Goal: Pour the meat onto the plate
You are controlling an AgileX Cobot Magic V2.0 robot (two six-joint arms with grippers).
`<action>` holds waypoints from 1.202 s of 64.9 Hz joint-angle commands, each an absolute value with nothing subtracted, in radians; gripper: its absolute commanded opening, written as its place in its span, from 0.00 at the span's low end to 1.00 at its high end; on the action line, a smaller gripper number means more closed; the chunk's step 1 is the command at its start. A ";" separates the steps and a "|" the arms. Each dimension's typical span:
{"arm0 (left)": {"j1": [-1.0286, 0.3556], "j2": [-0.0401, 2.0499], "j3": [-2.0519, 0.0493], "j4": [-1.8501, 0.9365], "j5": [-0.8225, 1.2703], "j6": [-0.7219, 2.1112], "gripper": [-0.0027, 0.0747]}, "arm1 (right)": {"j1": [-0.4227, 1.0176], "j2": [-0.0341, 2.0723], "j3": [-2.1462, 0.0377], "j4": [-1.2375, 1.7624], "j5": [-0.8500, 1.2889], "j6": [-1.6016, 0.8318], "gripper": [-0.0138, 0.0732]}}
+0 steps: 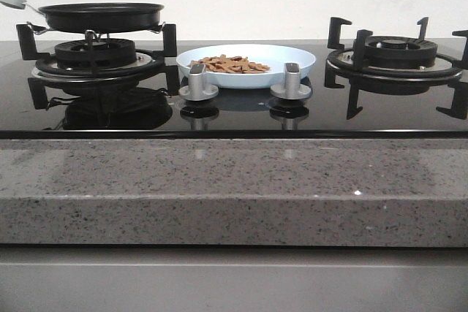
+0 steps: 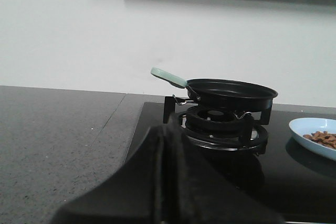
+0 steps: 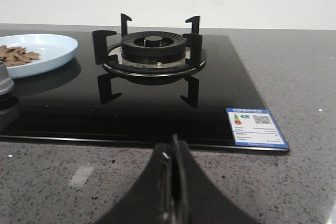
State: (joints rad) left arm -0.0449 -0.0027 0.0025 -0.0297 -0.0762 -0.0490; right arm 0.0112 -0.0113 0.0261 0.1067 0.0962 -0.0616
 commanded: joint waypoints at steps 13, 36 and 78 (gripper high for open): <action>-0.042 -0.020 0.009 -0.038 -0.153 -0.059 0.01 | -0.005 -0.028 0.021 0.104 0.006 -0.067 0.03; -0.042 -0.020 0.009 -0.038 -0.153 -0.059 0.01 | -0.026 -0.028 0.021 0.104 -0.007 -0.067 0.03; -0.042 -0.020 0.009 -0.038 -0.153 -0.059 0.01 | -0.032 -0.028 0.021 0.104 -0.007 -0.067 0.03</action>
State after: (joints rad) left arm -0.0449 -0.0027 0.0025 -0.0297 -0.0762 -0.0490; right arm -0.0253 -0.0113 0.0261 0.1067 0.0835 -0.0616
